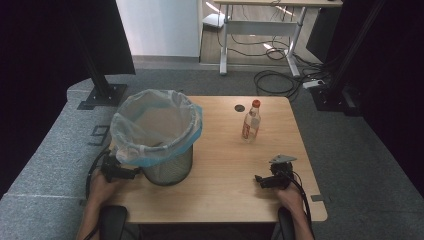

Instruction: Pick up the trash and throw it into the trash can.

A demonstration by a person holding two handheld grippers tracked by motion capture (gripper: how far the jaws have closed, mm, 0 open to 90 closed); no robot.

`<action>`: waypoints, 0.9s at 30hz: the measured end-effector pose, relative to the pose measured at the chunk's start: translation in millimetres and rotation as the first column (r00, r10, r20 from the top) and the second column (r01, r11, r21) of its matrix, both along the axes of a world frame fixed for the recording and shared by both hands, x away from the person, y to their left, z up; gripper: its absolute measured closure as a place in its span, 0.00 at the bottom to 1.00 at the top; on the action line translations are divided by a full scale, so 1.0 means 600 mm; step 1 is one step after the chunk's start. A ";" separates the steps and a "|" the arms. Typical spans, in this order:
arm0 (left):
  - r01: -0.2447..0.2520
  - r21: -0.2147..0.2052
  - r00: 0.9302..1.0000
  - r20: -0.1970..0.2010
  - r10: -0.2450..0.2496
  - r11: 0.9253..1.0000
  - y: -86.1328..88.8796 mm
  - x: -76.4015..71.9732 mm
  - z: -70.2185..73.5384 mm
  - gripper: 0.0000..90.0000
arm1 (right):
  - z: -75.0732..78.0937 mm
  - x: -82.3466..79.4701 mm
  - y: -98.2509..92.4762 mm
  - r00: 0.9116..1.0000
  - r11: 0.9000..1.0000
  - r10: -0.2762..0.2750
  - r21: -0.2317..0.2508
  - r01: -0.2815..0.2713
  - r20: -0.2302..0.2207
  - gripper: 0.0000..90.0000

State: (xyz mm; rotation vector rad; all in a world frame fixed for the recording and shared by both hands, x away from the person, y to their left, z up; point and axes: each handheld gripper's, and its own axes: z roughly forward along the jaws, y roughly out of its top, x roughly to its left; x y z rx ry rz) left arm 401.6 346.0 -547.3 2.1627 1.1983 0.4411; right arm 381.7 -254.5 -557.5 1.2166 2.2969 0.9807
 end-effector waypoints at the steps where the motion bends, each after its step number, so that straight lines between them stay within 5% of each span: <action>1: 0.000 0.000 1.000 0.000 0.000 1.000 0.000 0.000 0.000 0.00 | 0.000 0.000 0.000 1.000 1.000 0.001 0.000 -0.001 0.001 0.00; 15: 0.000 0.000 1.000 0.000 0.000 1.000 0.000 0.000 0.000 0.00 | 0.004 0.003 0.000 1.000 1.000 -0.019 0.000 0.019 -0.023 0.00; 22: -0.004 0.000 1.000 0.000 0.004 1.000 0.000 0.000 0.000 0.00 | 0.019 0.026 -0.002 0.999 1.000 -0.027 0.004 0.027 -0.046 0.00; 27: -0.005 0.000 1.000 0.000 0.005 1.000 0.000 -0.001 0.000 0.00 | 0.037 0.052 0.003 0.999 1.000 -0.030 0.006 0.030 -0.018 0.00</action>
